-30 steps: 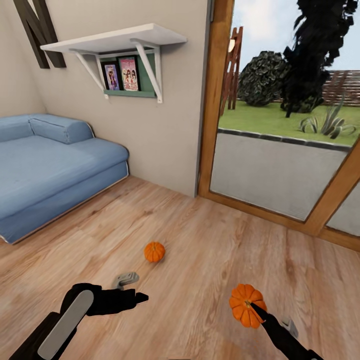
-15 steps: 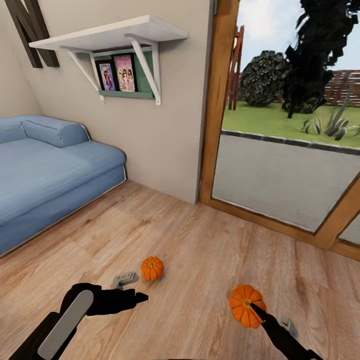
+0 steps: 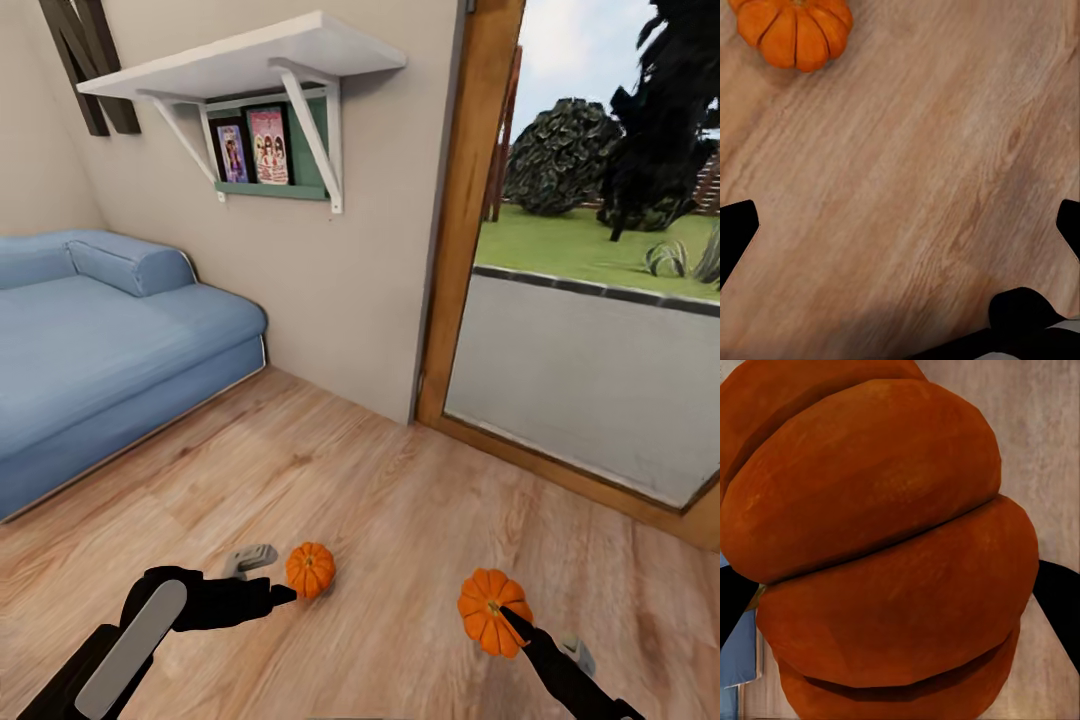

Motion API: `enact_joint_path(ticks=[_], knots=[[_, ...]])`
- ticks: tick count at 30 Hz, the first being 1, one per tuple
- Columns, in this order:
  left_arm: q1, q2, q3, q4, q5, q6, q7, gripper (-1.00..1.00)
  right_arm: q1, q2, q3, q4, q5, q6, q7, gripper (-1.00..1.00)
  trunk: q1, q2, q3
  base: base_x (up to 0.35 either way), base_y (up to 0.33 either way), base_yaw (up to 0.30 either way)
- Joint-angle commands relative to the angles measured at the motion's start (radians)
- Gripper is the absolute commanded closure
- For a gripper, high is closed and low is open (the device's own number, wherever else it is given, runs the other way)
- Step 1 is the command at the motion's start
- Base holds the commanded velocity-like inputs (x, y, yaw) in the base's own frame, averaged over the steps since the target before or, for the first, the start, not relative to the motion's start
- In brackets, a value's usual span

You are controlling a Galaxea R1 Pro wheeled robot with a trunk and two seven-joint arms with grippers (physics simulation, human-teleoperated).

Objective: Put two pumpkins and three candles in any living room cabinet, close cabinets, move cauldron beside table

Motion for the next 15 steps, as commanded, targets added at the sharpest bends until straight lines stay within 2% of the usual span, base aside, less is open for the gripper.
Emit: enact_joint_path(ticks=[1, 6, 11, 15], knots=[[-0.001, 0.001, -0.002, -0.001, 0.01, 0.001, 0.01, -1.0, 0.0, 0.0, 0.0, 0.001, -0.012, 0.011, 0.006, 1.0, 0.0, 0.0, -0.001, 0.184, -0.099, 0.273], [-0.001, 0.001, -0.002, -0.001, 0.01, 0.001, 0.01, -1.0, 0.0, 0.0, 0.0, 0.001, -0.012, 0.012, 0.008, 1.0, 0.0, 0.0, -0.001, 0.159, -0.06, 0.283], [-0.001, 0.001, -0.002, -0.001, 0.01, 0.0, 0.01, -1.0, 0.0, 0.0, 0.0, 0.001, -0.012, 0.011, 0.01, 1.0, 0.0, 0.0, -0.001, 0.244, 0.032, 0.281], [-0.001, 0.001, -0.002, -0.001, 0.01, 0.001, 0.01, -1.0, 0.0, -0.003, 0.0, -0.013, -0.012, 0.016, 0.025, 1.0, 0.0, 0.0, -0.001, 0.122, 0.011, 0.109]])
